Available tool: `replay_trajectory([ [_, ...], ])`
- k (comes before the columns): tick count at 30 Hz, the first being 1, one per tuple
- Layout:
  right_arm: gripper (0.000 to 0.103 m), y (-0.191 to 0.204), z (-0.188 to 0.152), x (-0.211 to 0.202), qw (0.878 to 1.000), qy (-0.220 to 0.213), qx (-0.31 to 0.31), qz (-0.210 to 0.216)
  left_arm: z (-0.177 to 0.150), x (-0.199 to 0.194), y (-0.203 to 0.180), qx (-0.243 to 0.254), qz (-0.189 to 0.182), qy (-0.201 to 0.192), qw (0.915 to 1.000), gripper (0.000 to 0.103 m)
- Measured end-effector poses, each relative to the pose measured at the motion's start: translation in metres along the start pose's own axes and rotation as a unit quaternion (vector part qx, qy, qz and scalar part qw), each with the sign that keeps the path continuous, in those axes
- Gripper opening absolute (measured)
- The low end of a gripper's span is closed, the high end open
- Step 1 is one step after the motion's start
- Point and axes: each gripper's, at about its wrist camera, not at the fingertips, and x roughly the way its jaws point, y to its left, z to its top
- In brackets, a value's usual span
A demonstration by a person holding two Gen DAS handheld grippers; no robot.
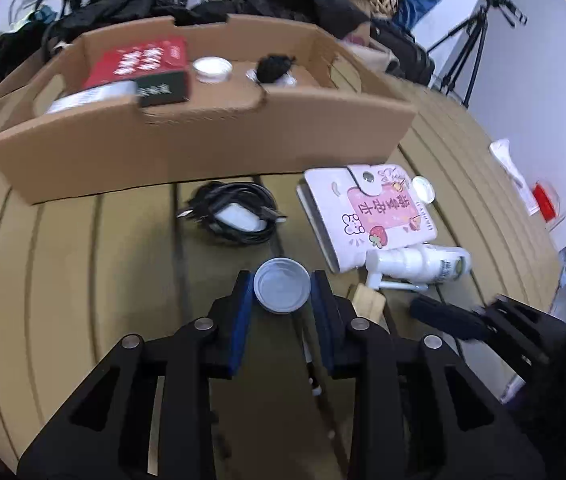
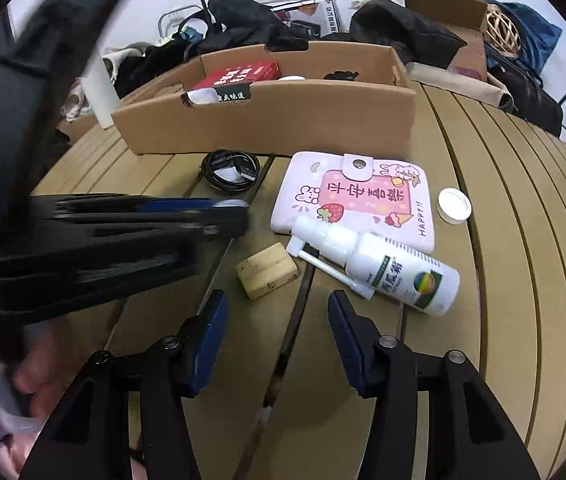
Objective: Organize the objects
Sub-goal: 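Grasp another white lid with the left gripper while the right grasps the yellow sponge, then carry the white lid with the left gripper while the right carries the sponge to the tray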
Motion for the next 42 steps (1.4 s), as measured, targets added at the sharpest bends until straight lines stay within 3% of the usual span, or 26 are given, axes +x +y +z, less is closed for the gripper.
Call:
replay_trajectory([
  [8, 0.056, 0.006, 0.011, 0.013, 0.999, -0.007, -0.030, -0.026, -0.034, -0.083, 0.035, -0.064, 0.045, -0.040, 0.9962, 0.026],
  [9, 0.048, 0.007, 0.011, 0.013, 0.999, -0.007, -0.032, -0.029, -0.037, -0.087, 0.037, -0.067, 0.050, -0.040, 0.9957, 0.025],
  [10, 0.033, 0.009, 0.011, 0.012, 0.999, -0.008, -0.036, -0.028, -0.043, -0.095, 0.039, -0.072, 0.056, -0.038, 0.9951, 0.026],
  [13, 0.033, 0.011, 0.008, 0.006, 1.000, 0.006, -0.025, -0.015, -0.051, -0.109, 0.039, -0.074, 0.064, -0.039, 0.9944, 0.026],
  [20, 0.033, 0.004, -0.015, -0.074, 0.999, -0.019, 0.020, 0.020, -0.074, -0.161, 0.021, -0.050, 0.072, -0.066, 0.9939, 0.026],
  [24, 0.033, -0.004, -0.032, -0.128, 0.999, -0.041, 0.023, 0.007, -0.079, -0.180, 0.011, -0.044, 0.054, -0.077, 0.9945, 0.026],
  [27, 0.033, -0.013, -0.034, -0.142, 0.998, -0.049, 0.034, -0.008, -0.070, -0.175, 0.004, -0.038, 0.038, -0.077, 0.9956, 0.026],
  [30, 0.033, -0.018, -0.021, -0.145, 0.998, -0.058, 0.037, -0.004, -0.043, -0.170, 0.000, -0.026, 0.013, -0.076, 0.9967, 0.026],
  [33, 0.033, -0.018, 0.011, -0.143, 0.997, -0.074, 0.022, 0.001, 0.008, -0.162, 0.004, -0.015, -0.011, -0.080, 0.9966, 0.026],
  [38, 0.033, -0.029, 0.104, -0.119, 0.995, -0.100, -0.010, 0.007, 0.117, -0.114, 0.017, -0.014, -0.020, -0.057, 0.9981, 0.026],
  [42, 0.033, -0.058, 0.189, -0.057, 0.997, -0.074, 0.020, 0.018, 0.167, -0.056, 0.027, -0.024, -0.010, -0.023, 0.9994, 0.026],
])
